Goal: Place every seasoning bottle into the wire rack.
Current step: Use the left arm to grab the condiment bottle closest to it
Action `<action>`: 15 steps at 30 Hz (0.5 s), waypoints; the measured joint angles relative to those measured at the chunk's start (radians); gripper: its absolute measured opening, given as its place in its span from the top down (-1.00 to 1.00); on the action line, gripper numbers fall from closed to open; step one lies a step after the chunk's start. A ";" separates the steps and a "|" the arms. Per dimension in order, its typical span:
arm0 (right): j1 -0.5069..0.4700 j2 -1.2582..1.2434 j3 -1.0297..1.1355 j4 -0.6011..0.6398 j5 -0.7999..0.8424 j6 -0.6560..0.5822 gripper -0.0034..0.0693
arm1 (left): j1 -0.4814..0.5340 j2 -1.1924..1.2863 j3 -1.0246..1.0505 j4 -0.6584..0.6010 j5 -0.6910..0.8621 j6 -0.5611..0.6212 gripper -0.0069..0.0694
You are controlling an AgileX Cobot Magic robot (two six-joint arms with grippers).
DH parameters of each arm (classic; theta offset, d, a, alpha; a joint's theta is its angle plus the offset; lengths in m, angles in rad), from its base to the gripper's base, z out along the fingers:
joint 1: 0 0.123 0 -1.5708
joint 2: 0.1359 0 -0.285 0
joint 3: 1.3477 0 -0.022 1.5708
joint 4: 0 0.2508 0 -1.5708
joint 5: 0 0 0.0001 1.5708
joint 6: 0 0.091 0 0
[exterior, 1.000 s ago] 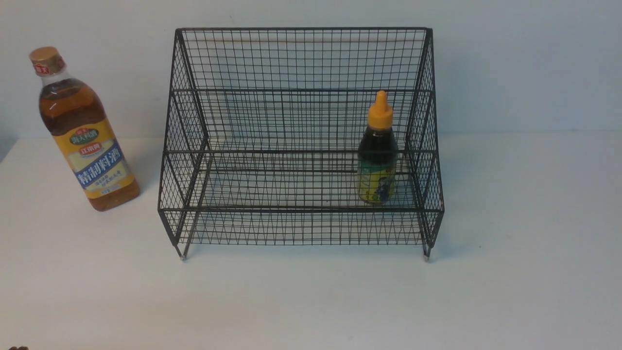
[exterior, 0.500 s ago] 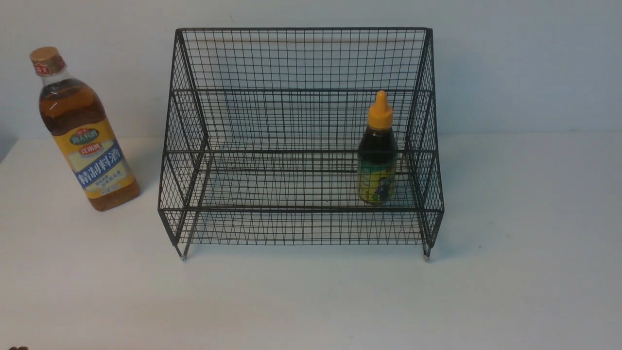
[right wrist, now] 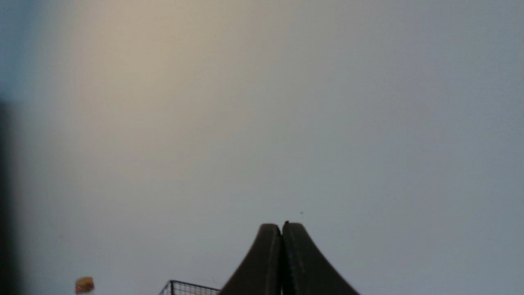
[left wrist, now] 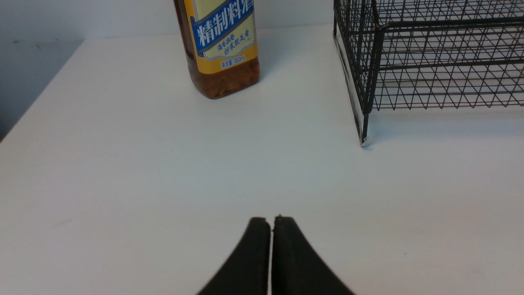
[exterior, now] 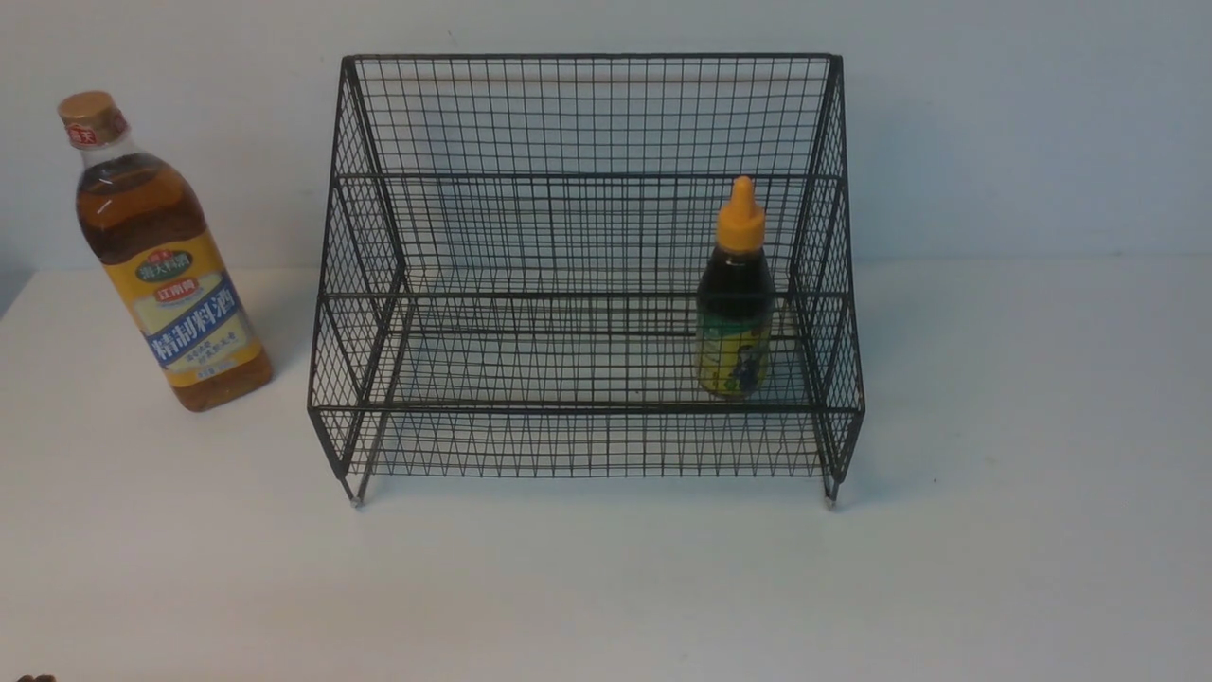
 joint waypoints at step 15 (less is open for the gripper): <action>-0.488 -0.295 0.988 0.025 -0.474 -0.097 0.95 | 0.000 0.000 0.000 0.000 0.000 0.000 0.83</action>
